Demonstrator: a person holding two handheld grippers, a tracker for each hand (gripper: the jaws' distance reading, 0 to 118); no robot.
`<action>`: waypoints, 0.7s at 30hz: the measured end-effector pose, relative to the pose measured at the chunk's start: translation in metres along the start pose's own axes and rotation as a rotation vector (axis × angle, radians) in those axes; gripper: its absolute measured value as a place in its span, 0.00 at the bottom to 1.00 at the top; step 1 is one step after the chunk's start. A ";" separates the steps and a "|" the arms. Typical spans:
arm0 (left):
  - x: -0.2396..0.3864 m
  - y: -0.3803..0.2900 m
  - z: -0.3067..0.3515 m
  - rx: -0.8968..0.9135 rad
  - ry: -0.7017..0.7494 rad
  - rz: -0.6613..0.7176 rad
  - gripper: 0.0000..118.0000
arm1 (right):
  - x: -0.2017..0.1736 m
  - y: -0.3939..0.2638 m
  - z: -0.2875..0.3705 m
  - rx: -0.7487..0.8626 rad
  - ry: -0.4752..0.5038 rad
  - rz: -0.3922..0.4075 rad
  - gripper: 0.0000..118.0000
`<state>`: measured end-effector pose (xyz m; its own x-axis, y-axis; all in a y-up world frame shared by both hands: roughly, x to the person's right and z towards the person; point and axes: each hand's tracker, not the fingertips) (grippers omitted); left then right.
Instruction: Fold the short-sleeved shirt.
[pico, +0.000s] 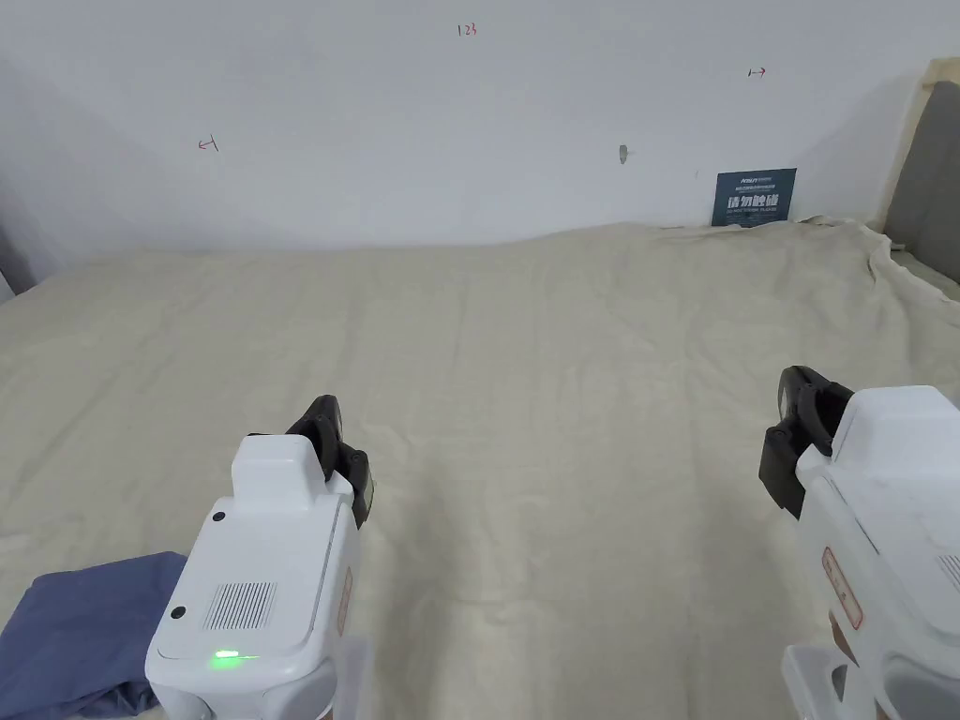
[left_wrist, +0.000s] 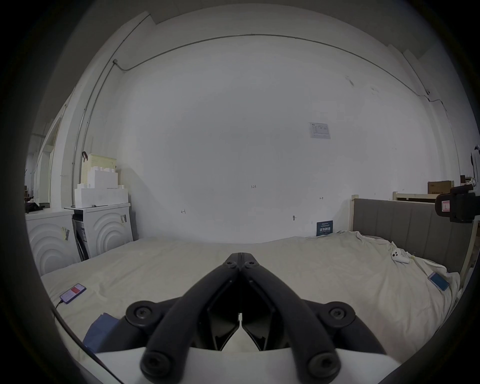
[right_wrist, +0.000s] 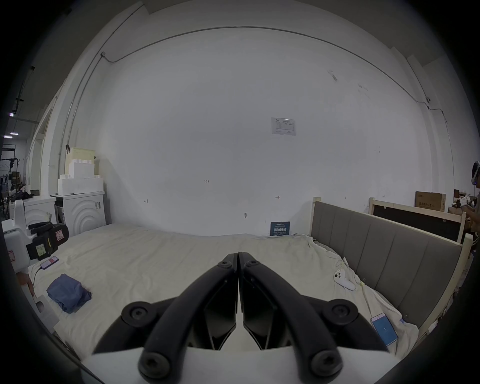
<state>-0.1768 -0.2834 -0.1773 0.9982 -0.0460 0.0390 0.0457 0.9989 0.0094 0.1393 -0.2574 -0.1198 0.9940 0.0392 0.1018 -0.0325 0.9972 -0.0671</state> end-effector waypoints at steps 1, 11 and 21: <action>0.000 0.000 0.000 -0.001 -0.003 -0.001 0.00 | 0.000 0.000 0.000 -0.001 -0.001 0.001 0.00; 0.002 0.002 0.002 0.011 -0.026 -0.007 0.00 | -0.002 0.001 0.003 0.000 -0.005 0.007 0.00; 0.001 0.002 0.003 0.009 -0.027 0.001 0.00 | -0.002 0.001 0.004 0.001 -0.005 0.009 0.00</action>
<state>-0.1757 -0.2815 -0.1743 0.9968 -0.0453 0.0655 0.0442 0.9989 0.0182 0.1366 -0.2560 -0.1165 0.9931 0.0489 0.1063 -0.0419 0.9968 -0.0674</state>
